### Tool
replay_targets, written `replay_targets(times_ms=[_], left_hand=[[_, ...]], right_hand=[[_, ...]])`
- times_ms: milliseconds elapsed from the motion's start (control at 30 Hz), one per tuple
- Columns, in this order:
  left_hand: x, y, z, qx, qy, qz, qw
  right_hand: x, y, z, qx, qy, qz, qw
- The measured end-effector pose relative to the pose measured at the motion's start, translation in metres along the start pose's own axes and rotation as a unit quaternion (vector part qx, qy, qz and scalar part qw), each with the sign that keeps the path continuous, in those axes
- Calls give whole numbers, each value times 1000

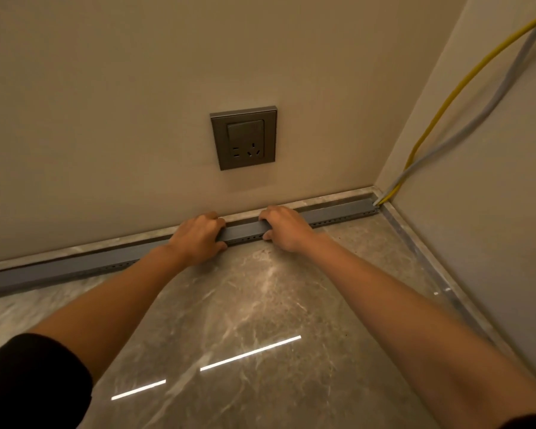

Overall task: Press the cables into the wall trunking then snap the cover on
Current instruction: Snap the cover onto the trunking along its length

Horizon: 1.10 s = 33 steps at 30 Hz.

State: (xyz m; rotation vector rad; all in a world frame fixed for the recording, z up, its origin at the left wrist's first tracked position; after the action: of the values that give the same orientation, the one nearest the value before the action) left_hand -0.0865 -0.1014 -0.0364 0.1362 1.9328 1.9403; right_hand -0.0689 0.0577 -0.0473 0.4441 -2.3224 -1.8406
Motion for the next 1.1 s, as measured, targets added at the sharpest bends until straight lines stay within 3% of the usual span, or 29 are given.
replay_targets(times_ms=[333,600,1100], left_hand=[[10,-4,-5,-73,7,-19,997],[16,-11,2,-81,10,4,997],[-15,-11,-49,-68,-20,33,997]], right_hand=[[9,-3,-4,17,-39,-10,999],[3,3,-6,-97,-6,-12,995],[3,5,-27,-146,-82,-16,986]])
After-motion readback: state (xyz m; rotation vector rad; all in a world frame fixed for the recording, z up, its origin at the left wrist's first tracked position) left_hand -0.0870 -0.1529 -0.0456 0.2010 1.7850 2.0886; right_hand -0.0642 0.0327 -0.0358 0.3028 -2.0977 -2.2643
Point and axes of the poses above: each hand's wrist, its own x-axis towards the middle knuckle, its own y-axis out of the back of the hand, z = x × y, the point moved 3 cm from there along x, towards the middle knuckle, and after that the axes turned 9 degrees about y, right-handed, at the moved point
